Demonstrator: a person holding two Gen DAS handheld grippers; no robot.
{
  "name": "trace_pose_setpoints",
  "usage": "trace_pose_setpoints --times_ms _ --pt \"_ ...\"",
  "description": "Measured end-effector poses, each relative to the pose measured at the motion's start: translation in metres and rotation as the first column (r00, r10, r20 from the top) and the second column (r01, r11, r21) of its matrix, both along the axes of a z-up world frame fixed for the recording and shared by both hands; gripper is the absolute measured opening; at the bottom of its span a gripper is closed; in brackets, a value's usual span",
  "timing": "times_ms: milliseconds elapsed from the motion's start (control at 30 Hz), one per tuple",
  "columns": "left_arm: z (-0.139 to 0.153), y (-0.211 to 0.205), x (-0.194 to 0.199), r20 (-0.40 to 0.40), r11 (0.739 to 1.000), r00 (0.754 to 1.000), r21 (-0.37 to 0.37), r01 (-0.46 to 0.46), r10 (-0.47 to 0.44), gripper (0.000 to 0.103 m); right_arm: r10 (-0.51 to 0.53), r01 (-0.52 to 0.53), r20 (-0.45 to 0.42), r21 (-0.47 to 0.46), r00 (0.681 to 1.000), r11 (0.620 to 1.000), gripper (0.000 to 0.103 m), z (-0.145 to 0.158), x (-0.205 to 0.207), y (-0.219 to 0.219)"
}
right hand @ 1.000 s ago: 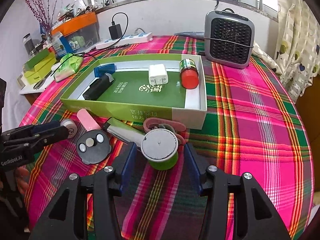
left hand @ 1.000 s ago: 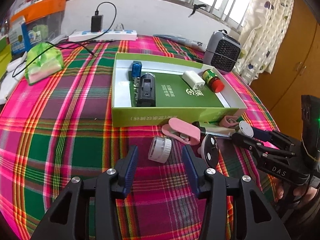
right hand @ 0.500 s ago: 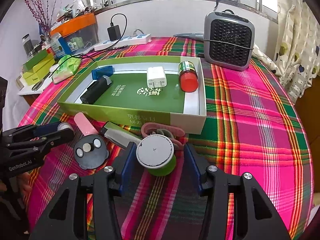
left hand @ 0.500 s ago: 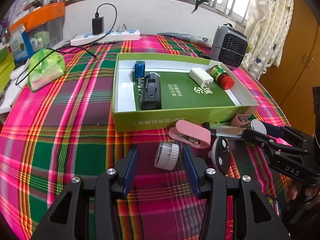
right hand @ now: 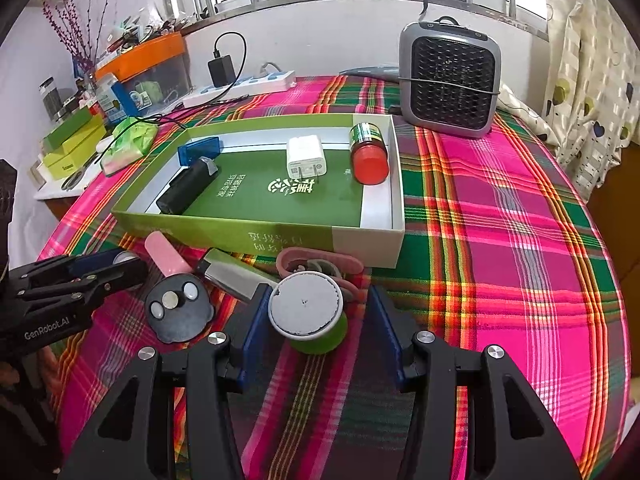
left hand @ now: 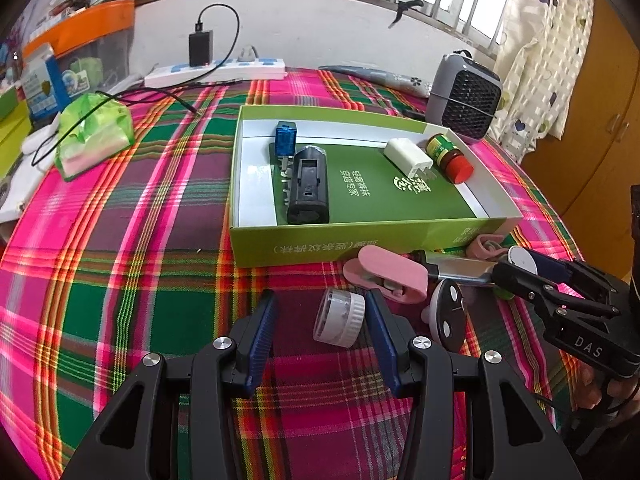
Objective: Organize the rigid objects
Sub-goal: 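Close the left tool on the white bottle while the right tool closes on the round holder, then lift the white bottle and round holder over the green box with both tools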
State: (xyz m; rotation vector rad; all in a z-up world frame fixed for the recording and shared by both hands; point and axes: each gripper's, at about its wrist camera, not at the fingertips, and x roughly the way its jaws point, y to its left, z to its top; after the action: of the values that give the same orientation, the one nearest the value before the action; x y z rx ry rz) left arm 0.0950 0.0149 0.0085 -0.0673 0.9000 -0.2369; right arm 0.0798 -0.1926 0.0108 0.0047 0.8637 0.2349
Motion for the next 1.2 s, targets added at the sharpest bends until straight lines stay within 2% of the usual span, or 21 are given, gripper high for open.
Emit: trace_pose_setpoints --times_ms 133,300,433,1200 --pt "-0.0004 -0.0013 0.0 0.004 1.0 1.0 0.02 -0.001 0.001 0.038 0.006 -0.006 0.004 -0.006 1.0 1.0 0.048 0.0002 -0.0015 0.0007" --pt "0.0002 -0.0015 -0.001 0.006 1.0 1.0 0.018 0.003 -0.003 0.027 0.02 -0.02 0.012 -0.003 1.0 1.0 0.038 0.0016 -0.003 0.0025" --pt "0.0001 -0.0012 -0.0014 0.006 1.0 1.0 0.012 0.004 -0.004 0.019 0.026 -0.026 0.015 -0.004 1.0 1.0 0.035 0.0018 -0.0039 0.0037" --pt "0.0027 -0.0023 -0.0028 0.017 1.0 1.0 0.014 0.005 -0.005 0.018 0.021 -0.021 0.015 0.004 1.0 1.0 0.035 0.0019 -0.0047 0.0023"
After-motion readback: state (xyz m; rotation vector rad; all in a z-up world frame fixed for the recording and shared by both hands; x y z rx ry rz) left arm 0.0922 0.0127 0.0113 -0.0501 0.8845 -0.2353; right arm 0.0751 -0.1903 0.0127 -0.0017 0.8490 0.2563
